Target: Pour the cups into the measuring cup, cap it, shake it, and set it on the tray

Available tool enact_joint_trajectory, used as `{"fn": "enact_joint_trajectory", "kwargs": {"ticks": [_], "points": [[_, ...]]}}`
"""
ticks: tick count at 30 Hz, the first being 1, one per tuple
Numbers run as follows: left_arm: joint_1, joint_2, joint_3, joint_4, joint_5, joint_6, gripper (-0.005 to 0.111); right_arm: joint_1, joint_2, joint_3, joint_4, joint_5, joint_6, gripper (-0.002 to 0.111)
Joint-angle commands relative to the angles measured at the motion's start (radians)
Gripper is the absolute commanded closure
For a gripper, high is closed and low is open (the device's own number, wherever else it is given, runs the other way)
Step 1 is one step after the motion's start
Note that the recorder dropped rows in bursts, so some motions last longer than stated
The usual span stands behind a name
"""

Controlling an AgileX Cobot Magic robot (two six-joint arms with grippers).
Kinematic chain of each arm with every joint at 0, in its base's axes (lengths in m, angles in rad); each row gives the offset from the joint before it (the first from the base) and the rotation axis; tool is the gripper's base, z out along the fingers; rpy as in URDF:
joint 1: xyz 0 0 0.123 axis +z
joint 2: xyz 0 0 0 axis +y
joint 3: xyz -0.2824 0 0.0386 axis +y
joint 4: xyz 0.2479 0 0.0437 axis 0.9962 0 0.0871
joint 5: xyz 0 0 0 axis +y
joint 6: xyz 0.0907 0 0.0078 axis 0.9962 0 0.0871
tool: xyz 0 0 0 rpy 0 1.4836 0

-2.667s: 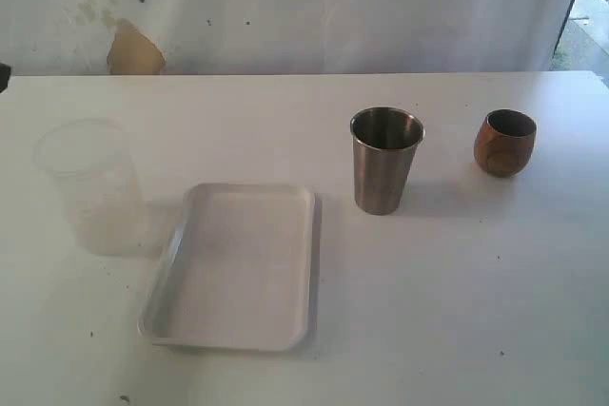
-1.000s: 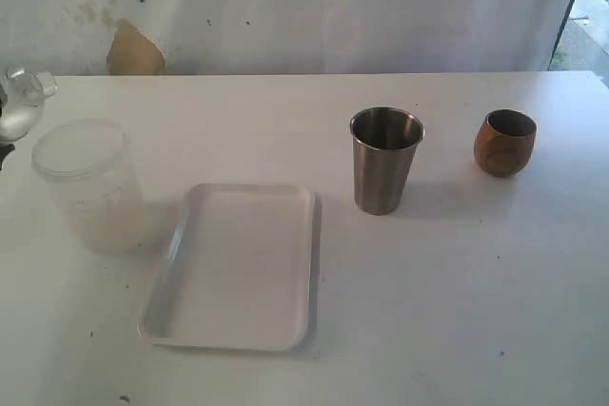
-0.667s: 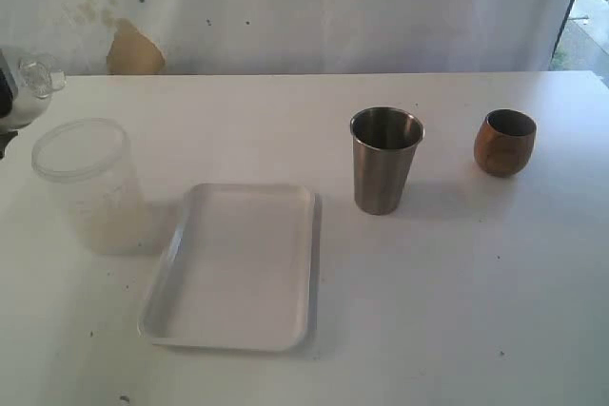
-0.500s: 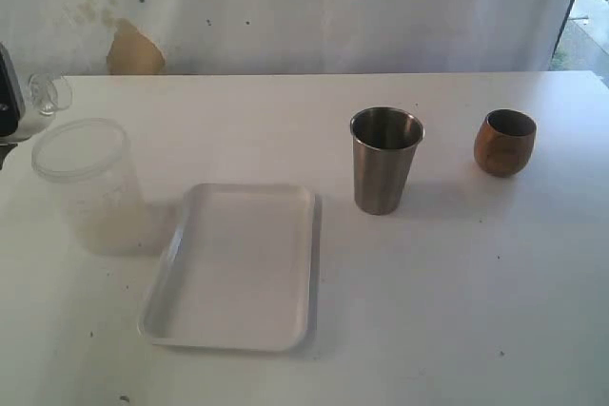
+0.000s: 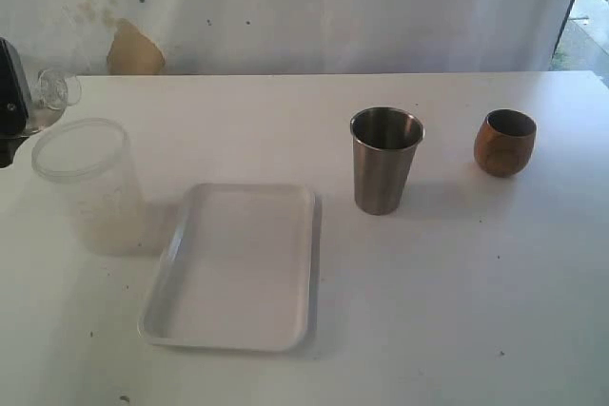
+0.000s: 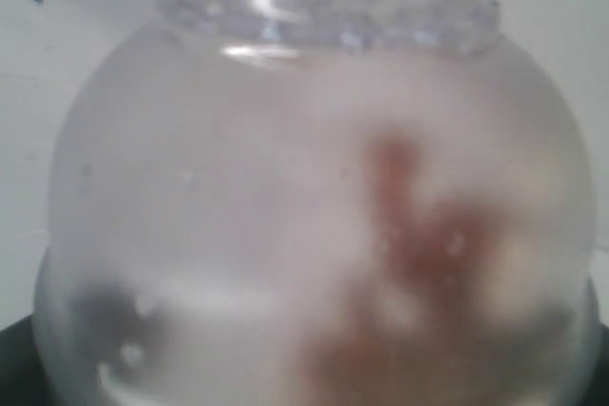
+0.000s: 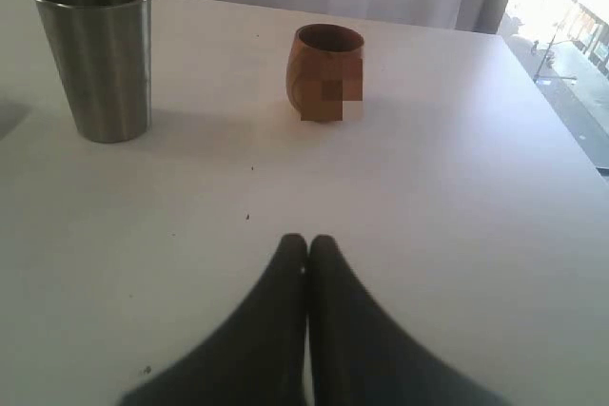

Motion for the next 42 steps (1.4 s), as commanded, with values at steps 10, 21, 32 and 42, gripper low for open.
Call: {"fn": "enact_joint_trajectory", "kwargs": {"ticks": [10, 21, 32, 42], "points": [[0.004, -0.010, -0.017, -0.003, -0.027, 0.232, 0.107, -0.006, -0.004, 0.005, 0.000, 0.000, -0.005, 0.108], [0.004, -0.010, -0.019, -0.003, -0.039, 0.382, 0.107, -0.006, -0.004, 0.005, 0.000, 0.000, -0.005, 0.108], [0.005, -0.010, -0.044, -0.003, -0.021, 0.451, 0.107, -0.006, -0.004, 0.005, 0.000, 0.000, -0.005, 0.108], [0.005, -0.010, -0.044, -0.003, 0.019, 0.536, 0.107, -0.006, -0.004, 0.005, 0.000, 0.000, -0.005, 0.108]]}}
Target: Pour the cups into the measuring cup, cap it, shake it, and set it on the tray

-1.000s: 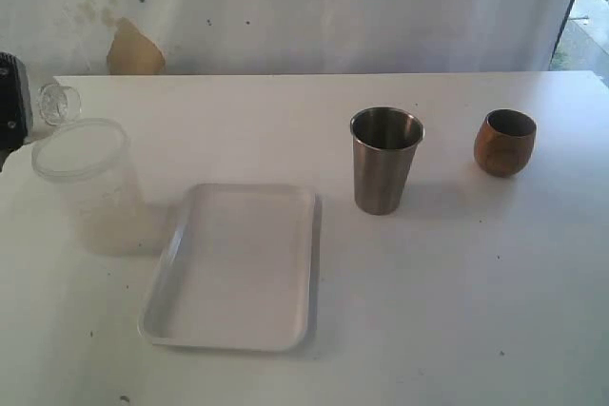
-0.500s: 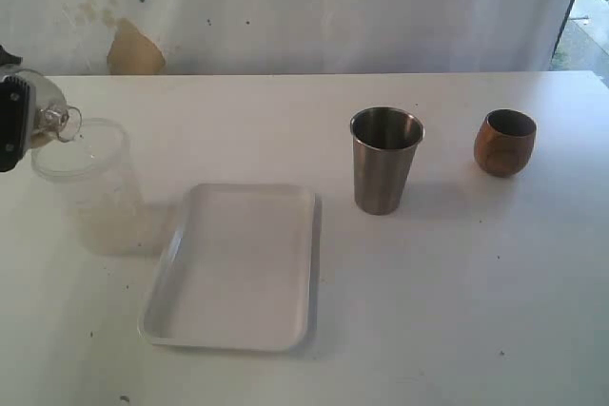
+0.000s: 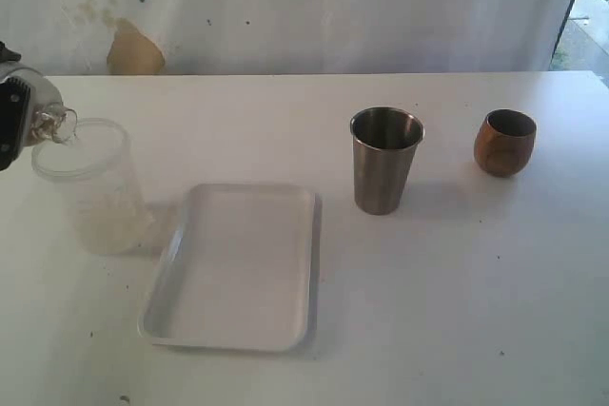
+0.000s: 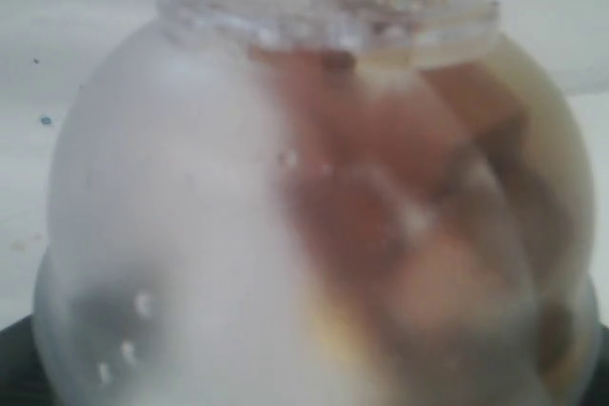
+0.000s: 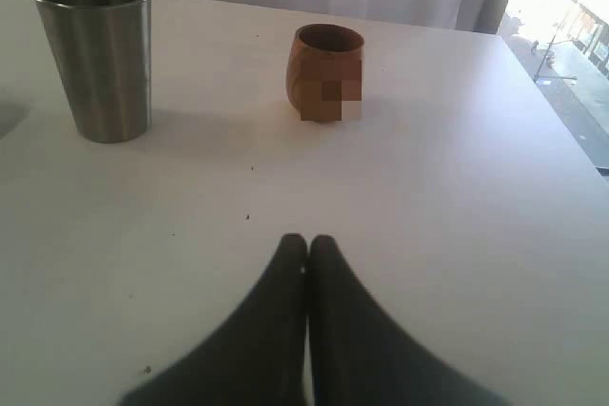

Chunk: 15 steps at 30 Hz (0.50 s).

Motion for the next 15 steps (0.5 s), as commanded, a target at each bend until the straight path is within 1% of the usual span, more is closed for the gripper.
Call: {"fn": "enact_joint_trajectory", "kwargs": {"ticks": [1, 11, 15], "points": [[0.005, -0.010, -0.014, -0.003, -0.037, 0.033, 0.107, -0.006, -0.004, 0.005, 0.000, 0.000, -0.005, 0.108], [0.005, -0.010, -0.014, -0.004, -0.049, 0.022, 0.107, -0.006, -0.004, 0.005, 0.000, 0.000, -0.005, 0.108], [0.005, -0.010, -0.014, -0.033, -0.049, 0.008, 0.107, -0.006, -0.004, 0.005, 0.000, 0.000, -0.005, 0.108]]}}
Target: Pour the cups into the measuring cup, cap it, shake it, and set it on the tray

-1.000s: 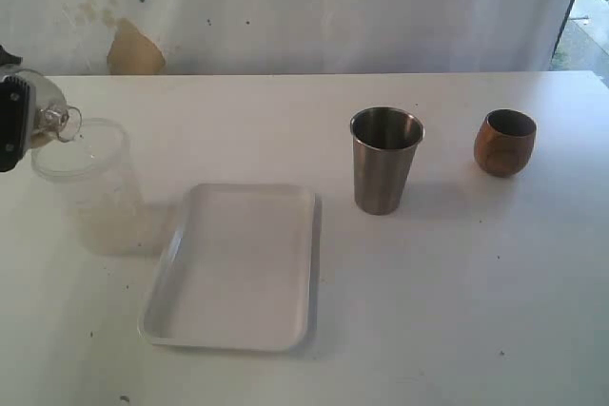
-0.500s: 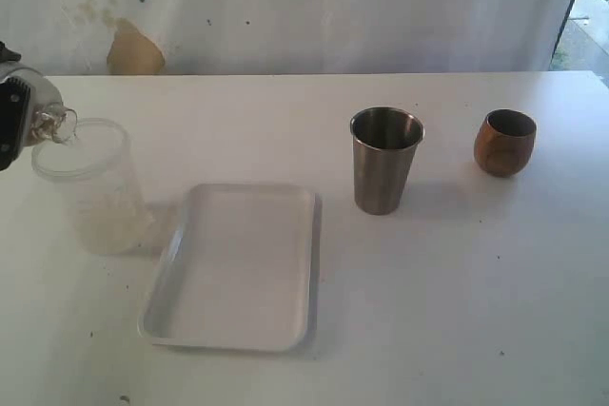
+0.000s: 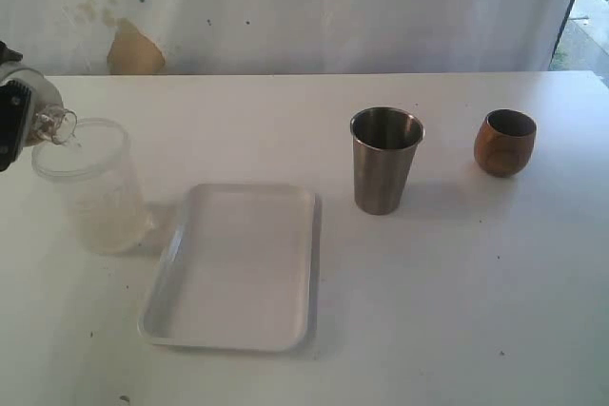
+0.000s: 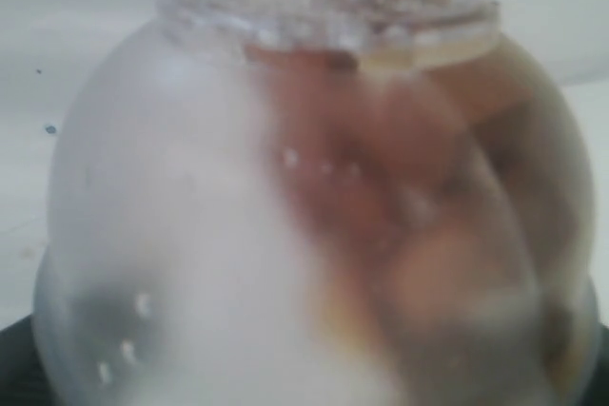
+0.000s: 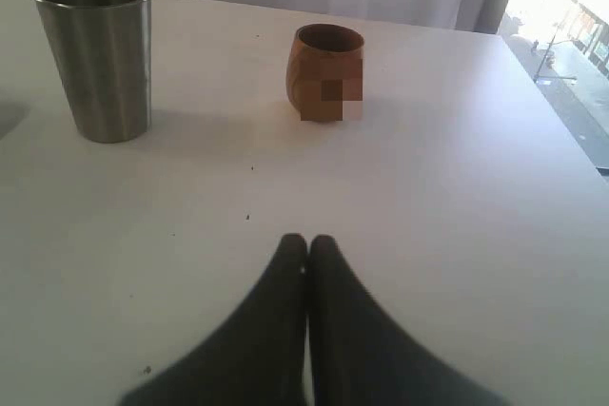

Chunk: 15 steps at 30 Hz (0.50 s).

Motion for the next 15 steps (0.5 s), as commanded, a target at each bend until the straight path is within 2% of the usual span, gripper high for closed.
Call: {"fn": "enact_joint_trajectory", "kwargs": {"ticks": [1, 6, 15], "points": [[0.005, -0.010, -0.014, -0.033, -0.048, -0.018, 0.107, -0.006, -0.004, 0.005, 0.000, 0.000, -0.005, 0.108], [0.005, -0.010, -0.014, -0.019, -0.052, 0.080, 0.107, -0.006, -0.004, 0.005, 0.000, 0.000, -0.005, 0.108], [0.003, -0.010, -0.035, -0.033, -0.087, 0.075, 0.107, -0.006, -0.004, 0.005, 0.000, 0.000, -0.005, 0.108]]}}
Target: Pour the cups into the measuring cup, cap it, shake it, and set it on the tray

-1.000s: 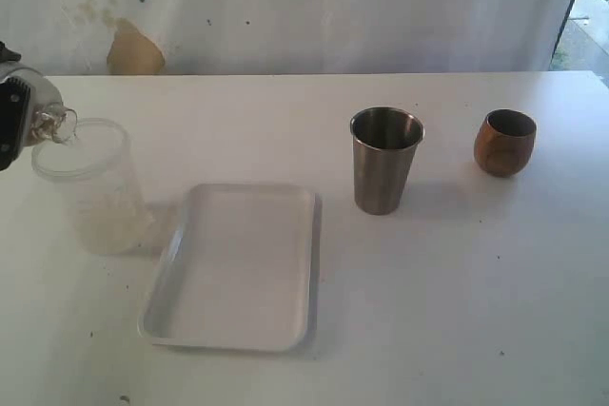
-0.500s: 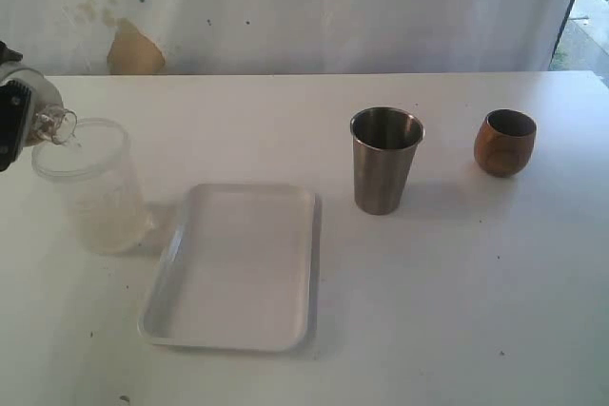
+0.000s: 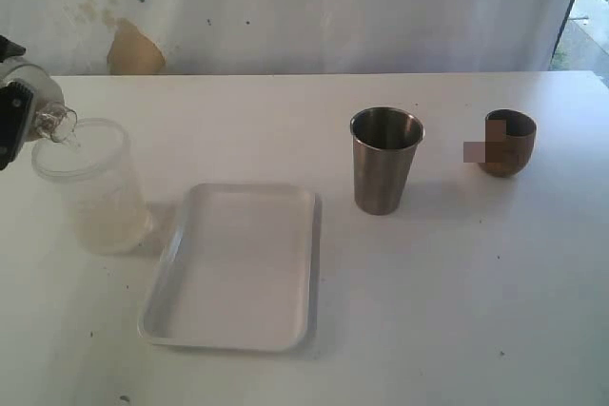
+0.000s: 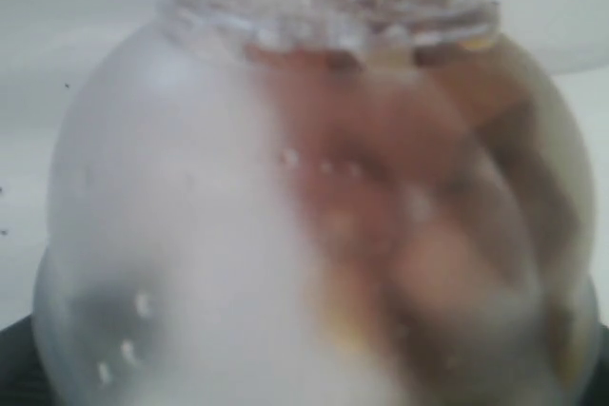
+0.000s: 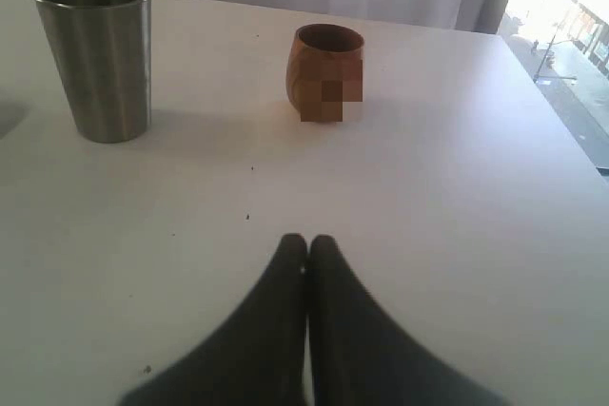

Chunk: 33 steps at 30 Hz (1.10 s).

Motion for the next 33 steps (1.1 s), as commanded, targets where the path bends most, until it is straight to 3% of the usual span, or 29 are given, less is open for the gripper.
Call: {"fn": "enact_joint_trajectory", "kwargs": {"ticks": [1, 7, 14, 33], "points": [[0.003, -0.010, -0.032, -0.022, -0.057, -0.003, 0.107, -0.006, -0.004, 0.005, 0.000, 0.000, -0.005, 0.108], [0.003, -0.010, -0.032, -0.022, -0.067, 0.172, 0.107, -0.006, -0.004, 0.005, 0.000, 0.000, -0.005, 0.108], [0.003, -0.010, -0.032, -0.022, -0.156, 0.181, 0.107, -0.006, -0.004, 0.005, 0.000, 0.000, -0.005, 0.108], [0.003, -0.010, -0.032, -0.022, -0.155, 0.290, 0.107, -0.006, -0.004, 0.005, 0.000, 0.000, -0.005, 0.108]]}}
